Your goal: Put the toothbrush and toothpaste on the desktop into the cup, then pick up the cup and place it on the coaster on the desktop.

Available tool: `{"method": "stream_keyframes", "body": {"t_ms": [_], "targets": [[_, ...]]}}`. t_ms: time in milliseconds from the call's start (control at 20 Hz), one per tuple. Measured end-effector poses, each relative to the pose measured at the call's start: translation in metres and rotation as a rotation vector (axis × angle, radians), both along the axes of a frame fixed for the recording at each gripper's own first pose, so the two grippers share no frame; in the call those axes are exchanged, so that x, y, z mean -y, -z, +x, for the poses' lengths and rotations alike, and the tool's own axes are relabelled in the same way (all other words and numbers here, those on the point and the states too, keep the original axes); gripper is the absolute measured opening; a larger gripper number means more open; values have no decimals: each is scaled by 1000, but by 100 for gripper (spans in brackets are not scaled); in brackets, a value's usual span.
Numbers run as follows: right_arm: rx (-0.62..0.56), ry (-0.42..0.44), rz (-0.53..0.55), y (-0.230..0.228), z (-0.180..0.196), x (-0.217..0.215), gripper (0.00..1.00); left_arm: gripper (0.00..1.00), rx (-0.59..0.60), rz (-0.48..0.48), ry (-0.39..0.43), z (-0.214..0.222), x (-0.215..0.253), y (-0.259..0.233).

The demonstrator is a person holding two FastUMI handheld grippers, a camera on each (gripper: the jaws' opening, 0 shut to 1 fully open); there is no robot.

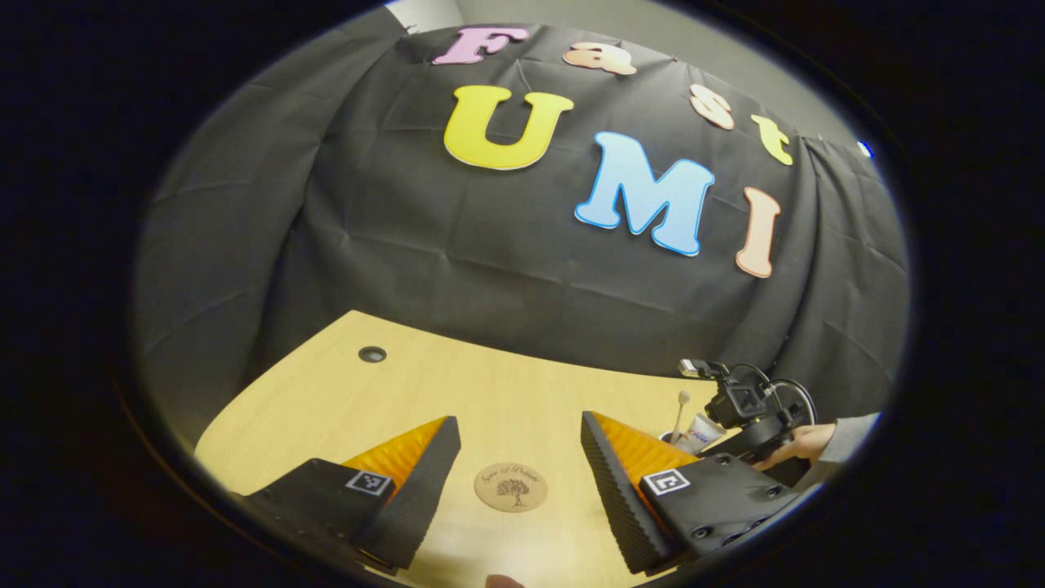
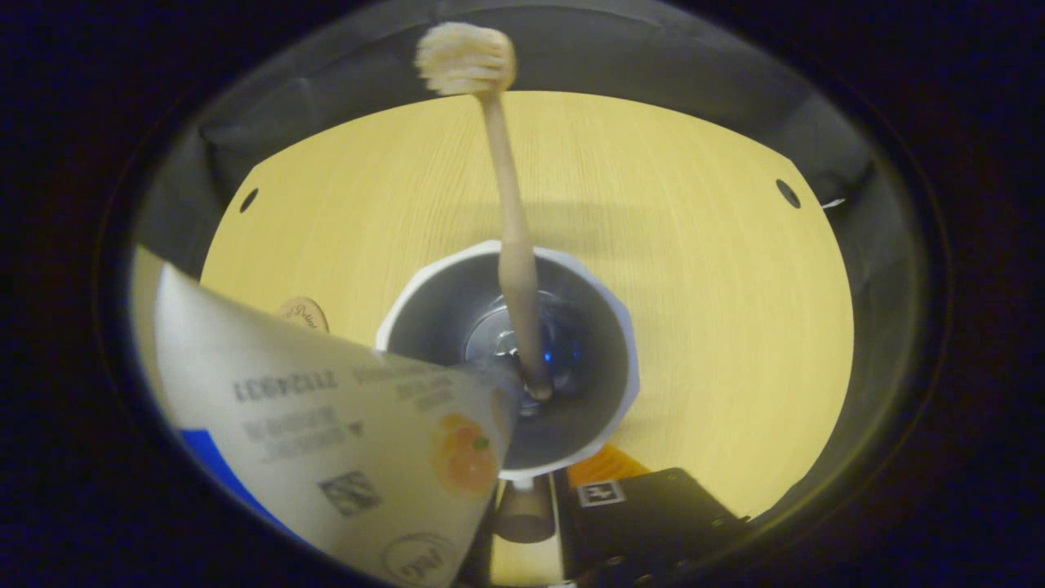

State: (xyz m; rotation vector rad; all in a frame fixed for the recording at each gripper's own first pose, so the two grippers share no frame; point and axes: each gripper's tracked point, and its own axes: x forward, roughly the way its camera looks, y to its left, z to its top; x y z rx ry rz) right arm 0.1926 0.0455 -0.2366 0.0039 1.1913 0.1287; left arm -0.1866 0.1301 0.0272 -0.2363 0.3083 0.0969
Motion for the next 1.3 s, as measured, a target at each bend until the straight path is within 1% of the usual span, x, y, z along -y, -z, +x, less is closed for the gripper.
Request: {"method": "stream_keyframes", "body": {"t_ms": [50,100,450,650,800,850,900,950,1000,1050,1150,1300], "targets": [[-4,-3,5,-5,-1,0,33,96,-1,-1,-2,-1,-1,0],[0,-4,5,2,0,0,33,96,-1,-2,-4,-2,-2,0],[64,-39,-21,0,5,0,31,96,1,-12,-20,-8,-11,0],[77,-53,19,-14,1,-13,31,96,0,-20,-41,-15,-20,-1],[92,-93,32,-21,-3,-38,31,96,0,-28,-68,-27,-32,-2],[95,-111,38,-25,-4,-48,31,92,-2,-25,-78,-33,-38,-1],[99,-132,43,-29,-6,-60,31,96,-3,-21,-90,-37,-46,-2],[103,-153,48,-34,-7,-73,31,96,-2,-18,-102,-45,-53,-2],[107,-172,53,-36,-8,-85,31,91,-2,-17,-115,-51,-61,-3],[107,-190,58,-39,-9,-96,31,95,-1,-19,-129,-57,-70,-4],[99,-221,62,-43,-14,-116,30,96,0,-27,-162,-69,-87,-6],[83,-264,58,-37,-16,-148,31,95,-1,-25,-204,-89,-110,-7]]}}
